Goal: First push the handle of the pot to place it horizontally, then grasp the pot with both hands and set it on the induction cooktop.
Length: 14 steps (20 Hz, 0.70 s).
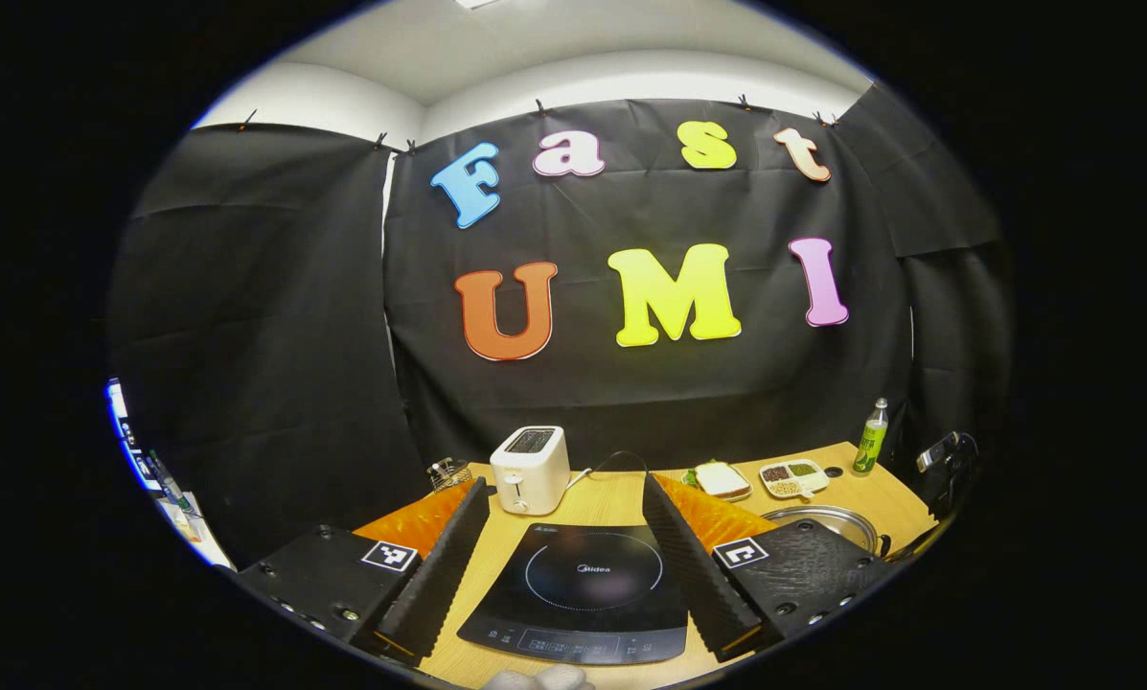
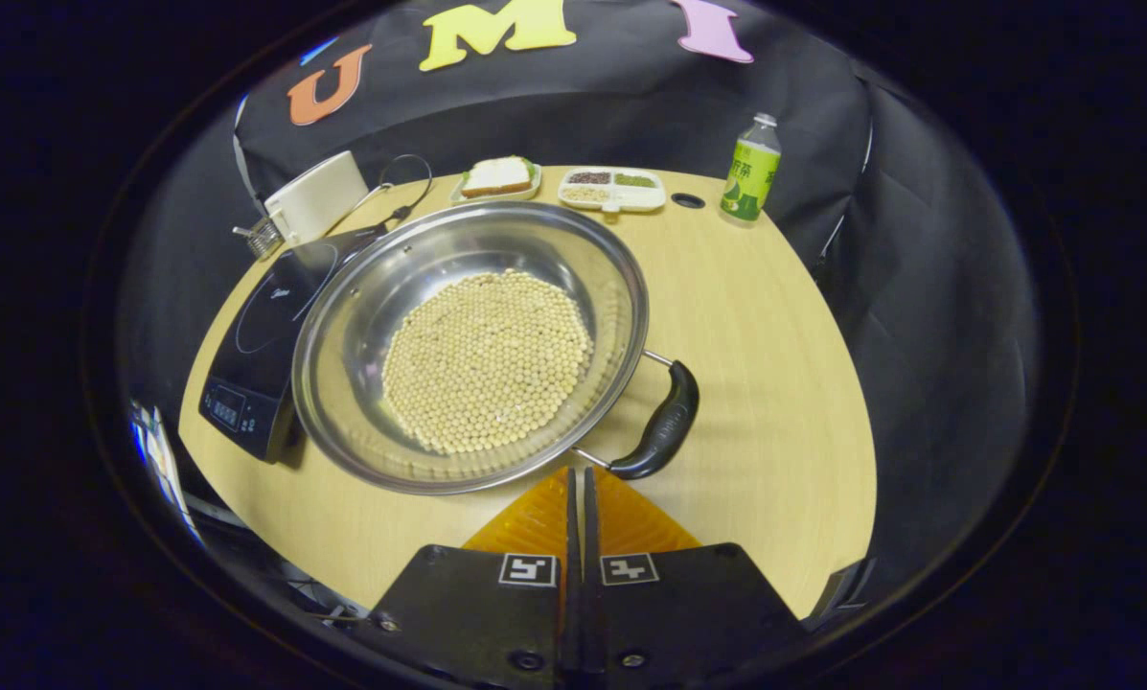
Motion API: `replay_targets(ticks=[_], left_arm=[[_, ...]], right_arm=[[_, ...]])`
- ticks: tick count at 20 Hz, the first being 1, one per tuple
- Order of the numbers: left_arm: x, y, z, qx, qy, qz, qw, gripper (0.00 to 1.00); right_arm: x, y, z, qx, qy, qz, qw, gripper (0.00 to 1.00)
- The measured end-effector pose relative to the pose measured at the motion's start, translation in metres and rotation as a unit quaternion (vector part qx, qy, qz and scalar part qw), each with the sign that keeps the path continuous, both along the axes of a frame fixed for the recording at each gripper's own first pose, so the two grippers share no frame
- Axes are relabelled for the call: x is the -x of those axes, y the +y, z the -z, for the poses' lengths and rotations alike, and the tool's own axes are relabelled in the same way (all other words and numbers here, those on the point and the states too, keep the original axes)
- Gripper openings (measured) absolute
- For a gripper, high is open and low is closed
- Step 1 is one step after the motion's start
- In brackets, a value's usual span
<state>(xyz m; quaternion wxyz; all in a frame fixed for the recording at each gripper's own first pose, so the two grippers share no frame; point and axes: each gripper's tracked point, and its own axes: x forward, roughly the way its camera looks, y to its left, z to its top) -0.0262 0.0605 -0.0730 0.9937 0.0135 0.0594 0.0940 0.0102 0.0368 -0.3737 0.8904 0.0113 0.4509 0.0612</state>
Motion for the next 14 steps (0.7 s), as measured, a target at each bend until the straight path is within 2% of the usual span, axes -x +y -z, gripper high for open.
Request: replay_targets(ticks=[2, 3, 4, 14], left_arm=[[-0.002, -0.002, 0.0, 0.0, 0.002, -0.003, 1.0, 0.96], [-0.003, -0.004, 0.001, -0.001, 0.003, -0.005, 1.0, 0.96], [-0.004, -0.005, 0.001, -0.001, 0.004, -0.006, 1.0, 0.96], [-0.01, -0.025, 0.007, -0.003, 0.02, -0.04, 0.999, 0.96]], right_arm=[[-0.007, -0.008, -0.002, 0.006, -0.002, 0.001, 1.0, 0.0], [-0.01, -0.011, -0.001, 0.009, -0.003, -0.001, 1.0, 0.04], [-0.015, -0.015, -0.002, 0.012, -0.004, -0.002, 1.0, 0.01], [-0.054, -0.046, -0.004, 0.04, -0.014, -0.04, 0.998, 0.01]])
